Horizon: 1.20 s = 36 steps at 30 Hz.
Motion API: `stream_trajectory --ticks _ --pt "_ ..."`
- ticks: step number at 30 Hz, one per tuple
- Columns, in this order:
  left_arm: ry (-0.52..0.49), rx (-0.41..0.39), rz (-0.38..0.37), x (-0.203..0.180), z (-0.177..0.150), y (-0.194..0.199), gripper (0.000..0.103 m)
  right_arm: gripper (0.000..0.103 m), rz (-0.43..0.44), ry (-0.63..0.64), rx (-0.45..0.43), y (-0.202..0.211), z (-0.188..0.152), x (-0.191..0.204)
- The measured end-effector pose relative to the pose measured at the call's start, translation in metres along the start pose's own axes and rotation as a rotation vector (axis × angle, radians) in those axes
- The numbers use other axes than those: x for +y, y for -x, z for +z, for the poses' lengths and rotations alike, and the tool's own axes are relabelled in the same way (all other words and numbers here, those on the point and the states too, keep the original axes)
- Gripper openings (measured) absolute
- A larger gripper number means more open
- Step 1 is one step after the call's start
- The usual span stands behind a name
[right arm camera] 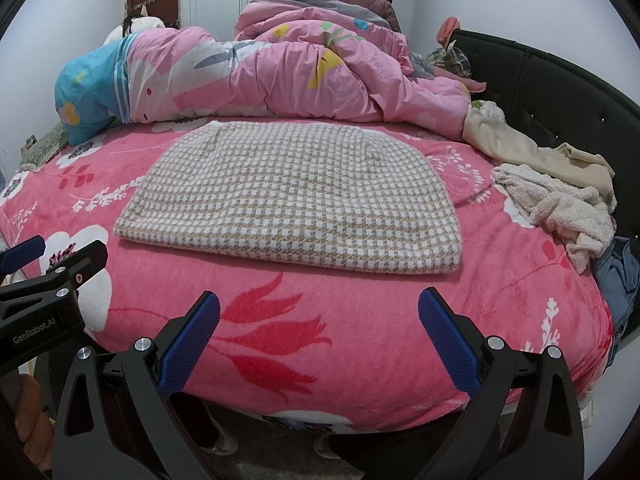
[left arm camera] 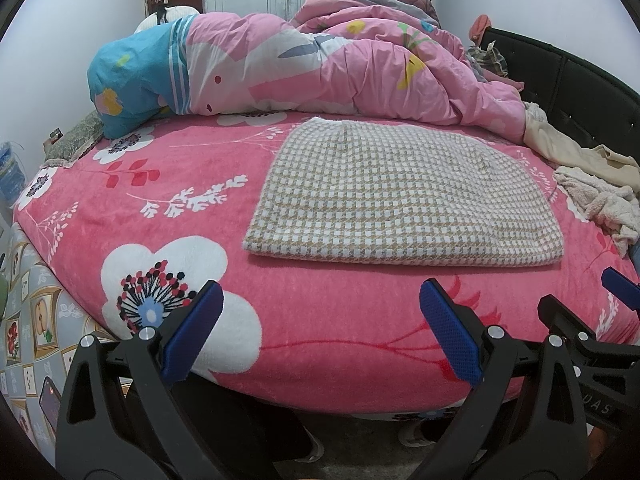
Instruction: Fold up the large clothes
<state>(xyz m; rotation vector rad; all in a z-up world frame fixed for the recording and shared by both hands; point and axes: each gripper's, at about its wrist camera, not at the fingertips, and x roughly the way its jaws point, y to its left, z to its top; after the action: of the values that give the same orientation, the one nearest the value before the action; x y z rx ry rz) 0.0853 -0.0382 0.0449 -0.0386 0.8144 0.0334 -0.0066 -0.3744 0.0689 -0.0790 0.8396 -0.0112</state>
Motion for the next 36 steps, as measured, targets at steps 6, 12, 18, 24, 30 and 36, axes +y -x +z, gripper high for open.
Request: stream_trajectory --ticks 6,12,18,24,30,36 --pt "0.0 0.0 0.001 -0.0019 -0.0012 0.0006 0.095 0.097 0.002 -0.001 0.001 -0.0004 -0.0003 -0.0001" --pt "0.0 -0.001 0.0 -0.0006 -0.0002 0.0004 0.095 0.097 0.001 -0.001 0.0 -0.0002 -0.0004 0.0004" --pt "0.0 0.0 0.0 -0.0014 -0.0015 0.0003 0.095 0.097 0.001 0.0 0.0 0.0002 -0.0003 0.0007" --pt "0.001 0.0 0.002 -0.0006 -0.0006 0.0001 0.095 0.097 0.002 0.002 0.002 0.0003 0.0003 0.0013" --pt "-0.001 0.0 0.0 0.0008 -0.0002 -0.0004 0.095 0.097 0.004 0.003 0.001 0.0003 0.0 0.0019" --pt "0.0 -0.002 0.001 0.0003 -0.0014 -0.0002 0.095 0.097 0.002 0.003 0.0 0.0004 0.0003 0.003"
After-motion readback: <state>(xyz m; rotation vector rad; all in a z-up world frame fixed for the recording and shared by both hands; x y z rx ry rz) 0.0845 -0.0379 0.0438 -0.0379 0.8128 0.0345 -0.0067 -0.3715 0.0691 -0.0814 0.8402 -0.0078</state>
